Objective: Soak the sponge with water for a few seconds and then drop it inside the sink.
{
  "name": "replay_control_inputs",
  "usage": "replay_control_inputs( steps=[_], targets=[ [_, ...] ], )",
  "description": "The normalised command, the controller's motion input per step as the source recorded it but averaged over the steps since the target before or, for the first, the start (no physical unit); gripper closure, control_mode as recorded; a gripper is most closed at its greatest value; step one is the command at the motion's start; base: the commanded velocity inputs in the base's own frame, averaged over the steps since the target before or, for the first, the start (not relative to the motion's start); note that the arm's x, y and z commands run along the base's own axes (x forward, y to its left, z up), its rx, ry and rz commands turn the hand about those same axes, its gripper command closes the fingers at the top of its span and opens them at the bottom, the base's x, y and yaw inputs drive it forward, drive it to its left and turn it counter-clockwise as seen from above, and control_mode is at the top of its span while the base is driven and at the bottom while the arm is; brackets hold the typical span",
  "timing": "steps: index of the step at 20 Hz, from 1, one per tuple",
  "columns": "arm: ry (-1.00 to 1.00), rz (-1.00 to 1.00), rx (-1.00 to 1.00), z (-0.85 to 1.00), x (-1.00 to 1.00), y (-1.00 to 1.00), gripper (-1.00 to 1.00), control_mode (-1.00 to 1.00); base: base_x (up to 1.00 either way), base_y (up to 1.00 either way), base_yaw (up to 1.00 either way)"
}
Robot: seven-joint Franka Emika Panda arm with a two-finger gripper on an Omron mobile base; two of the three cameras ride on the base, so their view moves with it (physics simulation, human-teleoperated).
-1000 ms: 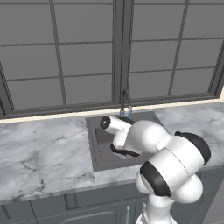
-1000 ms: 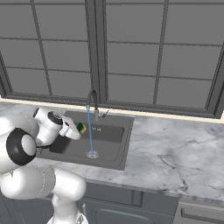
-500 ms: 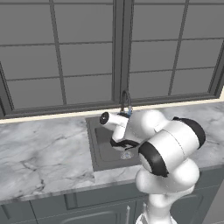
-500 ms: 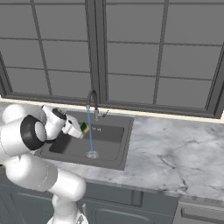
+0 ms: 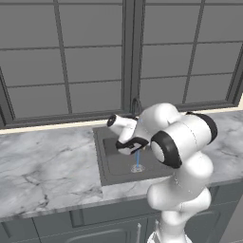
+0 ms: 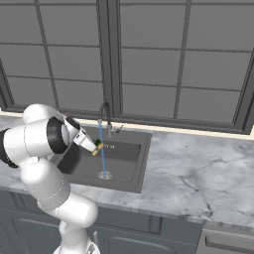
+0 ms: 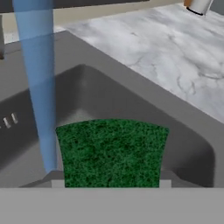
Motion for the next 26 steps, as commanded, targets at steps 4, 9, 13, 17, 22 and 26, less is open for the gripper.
replay_control_inputs(
  steps=[4, 9, 13, 17, 22, 26],
  targets=[
    [0.00, 0.00, -0.13, -0.42, 0.14, 0.04, 1.00, -1.00, 0.00, 0.00, 0.00],
    [-0.02, 0.00, -0.14, -0.45, 0.11, 0.02, 1.00, -1.00, 0.00, 0.00, 0.00],
    [-0.01, 0.00, -0.08, -0.07, 0.10, 0.00, 1.00, -1.00, 0.00, 0.00, 0.00],
    [0.00, 0.00, -0.05, 0.00, 0.16, 0.00, 1.00, -1.00, 0.00, 0.00, 0.00],
    [0.02, 0.00, -0.03, -0.01, 0.26, 0.00, 1.00, -1.00, 0.00, 0.00, 0.00],
    [0.00, 0.00, -0.03, -0.19, 0.56, 0.00, 1.00, -1.00, 0.00, 0.00, 0.00]
  ],
)
